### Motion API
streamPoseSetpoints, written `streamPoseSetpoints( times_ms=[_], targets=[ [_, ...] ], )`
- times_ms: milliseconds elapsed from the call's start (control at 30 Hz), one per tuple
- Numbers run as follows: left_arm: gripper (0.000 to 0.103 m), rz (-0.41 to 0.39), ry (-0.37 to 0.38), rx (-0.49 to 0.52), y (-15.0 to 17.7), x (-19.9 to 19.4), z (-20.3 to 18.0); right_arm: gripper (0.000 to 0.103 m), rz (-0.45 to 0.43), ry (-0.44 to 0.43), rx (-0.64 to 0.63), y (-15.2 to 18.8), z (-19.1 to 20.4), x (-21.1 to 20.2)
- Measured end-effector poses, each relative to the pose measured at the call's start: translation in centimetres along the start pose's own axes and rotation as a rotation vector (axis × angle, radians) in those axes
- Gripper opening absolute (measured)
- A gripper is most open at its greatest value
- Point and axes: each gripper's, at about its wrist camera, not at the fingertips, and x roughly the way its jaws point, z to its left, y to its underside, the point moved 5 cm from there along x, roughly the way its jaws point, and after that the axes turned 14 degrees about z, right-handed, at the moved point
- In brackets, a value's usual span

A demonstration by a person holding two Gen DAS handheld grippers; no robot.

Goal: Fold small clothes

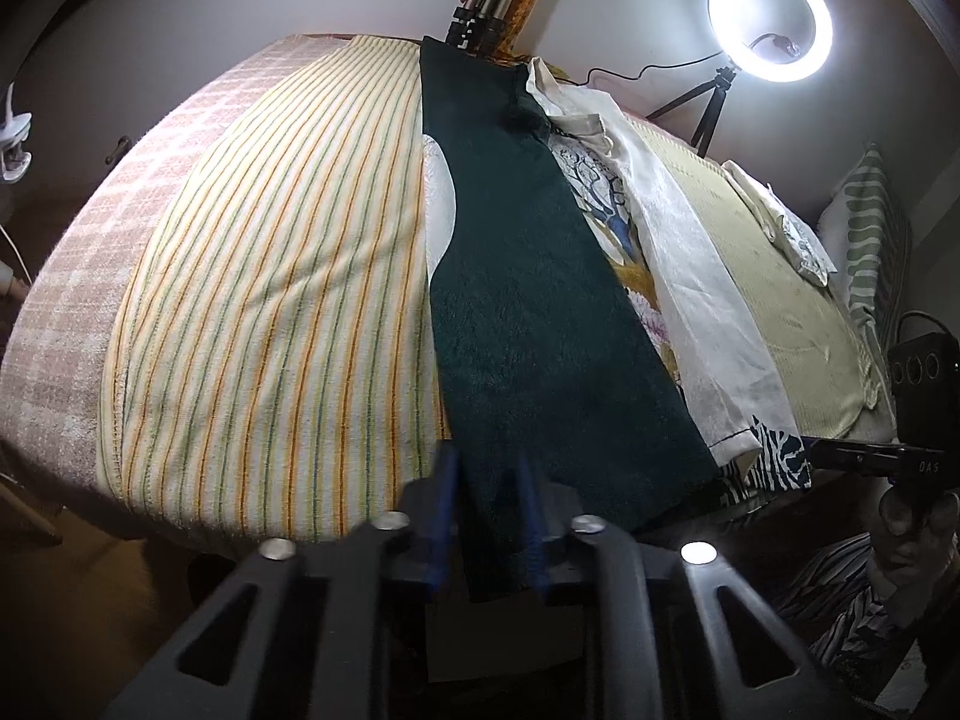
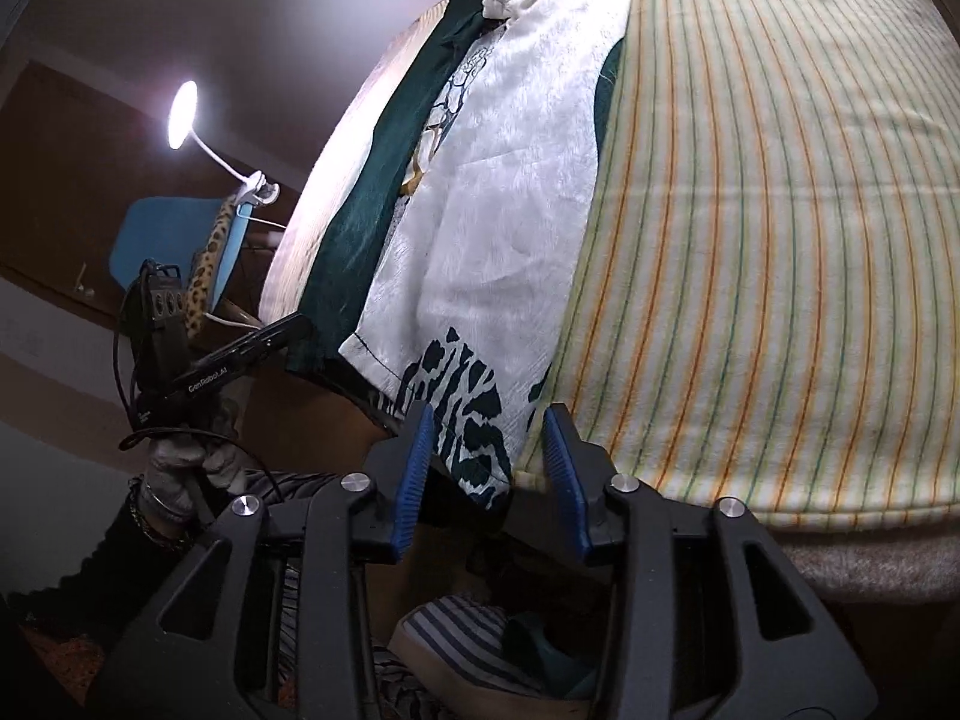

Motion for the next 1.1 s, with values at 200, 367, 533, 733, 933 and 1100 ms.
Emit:
streamPoseSetpoints(
  times_ms=[200, 367, 533, 733, 933, 1100],
  targets=[
    [0.0, -0.018, 0.046, -0.001, -0.2, -0.7, -0.5, 0.006, 0.019, -0.027, 0.007, 0.2, 0.3, 0.5],
    [0.0, -0.045, 0.143, -0.025, -1.5, -2.6, -1.3, 0.005, -0.05, -0.131, 0.054, -0.7, 0.3, -1.6],
    [0.0, -0.074, 0.178, -0.037, -4.0, -3.8, -1.9, 0.004, -0.136, -0.166, 0.072, -2.6, 0.5, -4.3],
    [0.0, -0.089, 0.186, -0.058, -7.5, -4.2, -2.1, 0.005, -0.181, -0.078, 0.056, -5.7, 0.6, -7.0],
    [0.0, -0.04, 0.173, -0.041, -6.0, -3.3, -1.7, 0.049, -0.079, -0.013, 0.093, -3.6, -0.3, -6.1],
    [0.0, 0.049, 0.146, -0.033, -2.4, -1.5, -0.8, 0.05, 0.002, -0.048, 0.139, -1.0, -1.9, -3.0]
  ],
)
